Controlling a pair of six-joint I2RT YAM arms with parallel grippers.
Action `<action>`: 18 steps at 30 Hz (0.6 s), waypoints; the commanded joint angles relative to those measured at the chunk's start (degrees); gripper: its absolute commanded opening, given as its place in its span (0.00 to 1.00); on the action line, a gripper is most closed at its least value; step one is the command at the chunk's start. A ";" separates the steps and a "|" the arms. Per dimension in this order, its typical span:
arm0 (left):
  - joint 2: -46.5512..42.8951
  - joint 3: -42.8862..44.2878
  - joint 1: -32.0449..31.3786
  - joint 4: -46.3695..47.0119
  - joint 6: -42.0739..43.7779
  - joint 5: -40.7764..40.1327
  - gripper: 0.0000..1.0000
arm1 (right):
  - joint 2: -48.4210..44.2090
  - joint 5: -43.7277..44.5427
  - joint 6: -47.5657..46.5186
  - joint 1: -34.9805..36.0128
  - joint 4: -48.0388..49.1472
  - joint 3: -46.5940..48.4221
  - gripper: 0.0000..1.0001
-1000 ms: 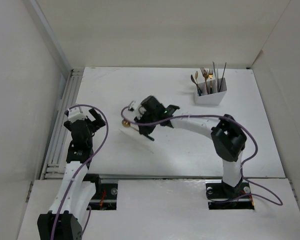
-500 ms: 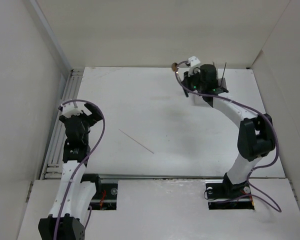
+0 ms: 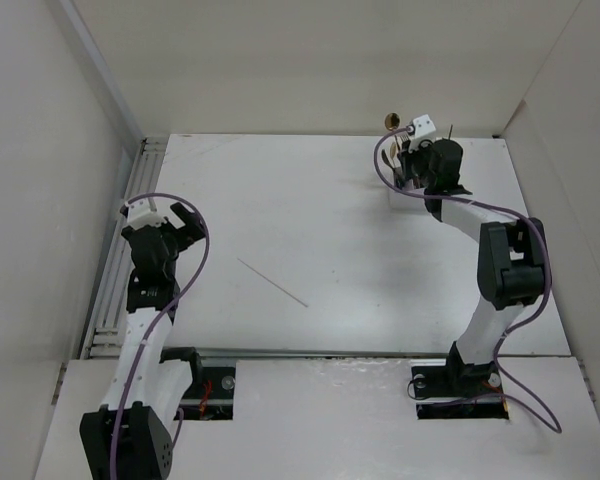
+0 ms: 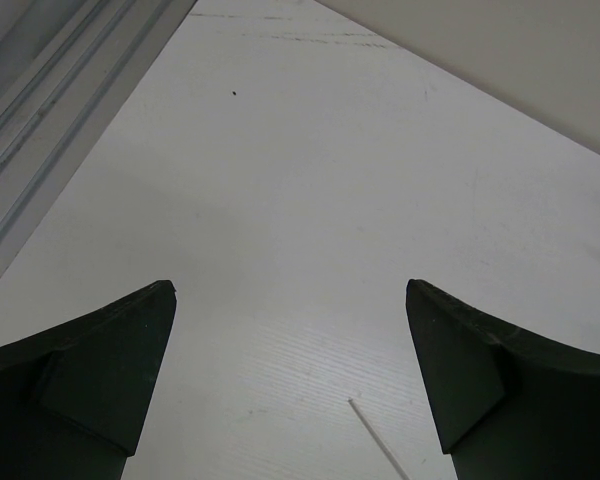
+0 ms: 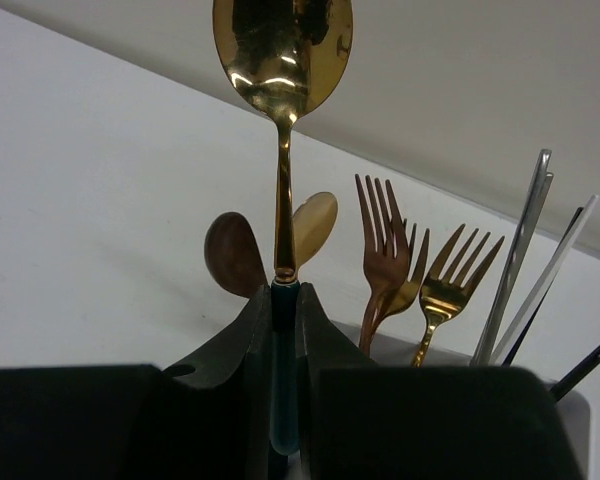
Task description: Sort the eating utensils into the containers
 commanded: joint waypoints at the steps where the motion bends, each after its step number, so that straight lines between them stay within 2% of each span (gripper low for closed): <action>1: 0.68 1.94 0.56 5.17 0.58 1.50 0.99 | 1.78 -2.39 -0.46 -0.92 7.68 2.53 0.00; 4: 1.22 1.94 0.56 5.70 0.58 0.97 0.99 | 2.40 -2.40 -0.45 -1.45 7.68 3.07 0.00; 6: 1.74 0.80 0.56 8.06 0.05 0.97 0.99 | 3.10 -1.88 -0.45 -1.45 -1.49 6.39 0.00; 14: 1.74 -1.75 0.56 13.43 -0.48 -0.09 0.99 | 3.89 -3.45 -1.50 -1.45 -11.37 8.26 0.00; 18: 1.74 -2.28 0.56 13.44 0.05 -0.79 0.99 | 5.12 -3.45 -1.51 -1.45 -11.39 7.64 0.00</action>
